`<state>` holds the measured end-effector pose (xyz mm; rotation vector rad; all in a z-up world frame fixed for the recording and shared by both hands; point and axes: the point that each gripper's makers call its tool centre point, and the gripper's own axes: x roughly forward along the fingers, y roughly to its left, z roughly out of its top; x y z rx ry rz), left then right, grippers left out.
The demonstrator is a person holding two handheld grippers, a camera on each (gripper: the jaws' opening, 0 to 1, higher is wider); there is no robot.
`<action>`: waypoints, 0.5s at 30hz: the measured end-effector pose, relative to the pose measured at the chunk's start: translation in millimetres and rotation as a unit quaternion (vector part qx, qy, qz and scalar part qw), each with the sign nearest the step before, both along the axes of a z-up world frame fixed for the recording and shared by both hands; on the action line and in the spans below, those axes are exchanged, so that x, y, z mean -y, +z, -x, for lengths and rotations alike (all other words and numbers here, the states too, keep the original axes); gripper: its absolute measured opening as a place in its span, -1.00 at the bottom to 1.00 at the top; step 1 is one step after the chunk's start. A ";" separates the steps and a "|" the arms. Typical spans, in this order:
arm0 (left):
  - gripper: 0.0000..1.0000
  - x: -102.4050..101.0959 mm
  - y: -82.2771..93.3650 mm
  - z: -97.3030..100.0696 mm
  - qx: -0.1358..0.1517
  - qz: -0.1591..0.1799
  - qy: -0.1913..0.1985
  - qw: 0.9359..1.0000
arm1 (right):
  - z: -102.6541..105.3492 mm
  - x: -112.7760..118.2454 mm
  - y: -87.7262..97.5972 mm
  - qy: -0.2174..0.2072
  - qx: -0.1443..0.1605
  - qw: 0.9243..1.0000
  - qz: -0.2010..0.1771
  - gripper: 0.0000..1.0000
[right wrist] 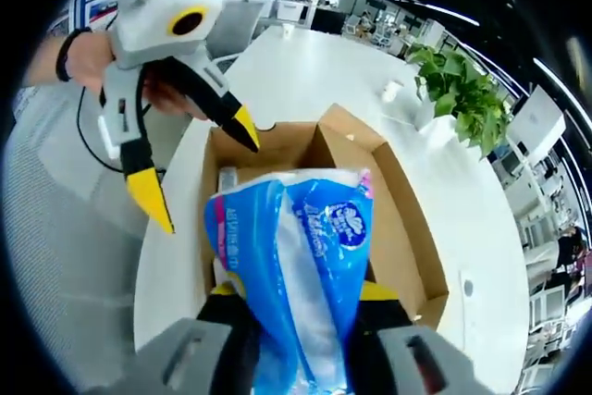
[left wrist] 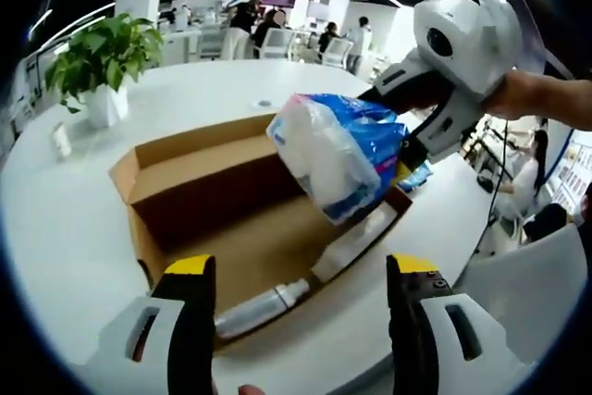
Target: Operate the shoe box by opening the lid, removing the specified soft item, and placing it in the target area until the item is outside and the box remains undamaged.
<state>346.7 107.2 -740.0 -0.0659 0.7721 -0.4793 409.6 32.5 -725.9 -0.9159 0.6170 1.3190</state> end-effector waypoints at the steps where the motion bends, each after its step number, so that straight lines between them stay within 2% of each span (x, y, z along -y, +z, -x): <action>1: 0.55 0.0 0.3 -0.1 0.001 0.000 0.000 1.000 | 0.0 1.4 1.4 0.000 0.002 1.000 0.000 -0.33; 15: 0.55 4.1 2.5 1.6 0.007 -0.008 -0.011 1.000 | -1.8 41.0 19.6 -0.018 0.014 1.000 -0.003 -0.33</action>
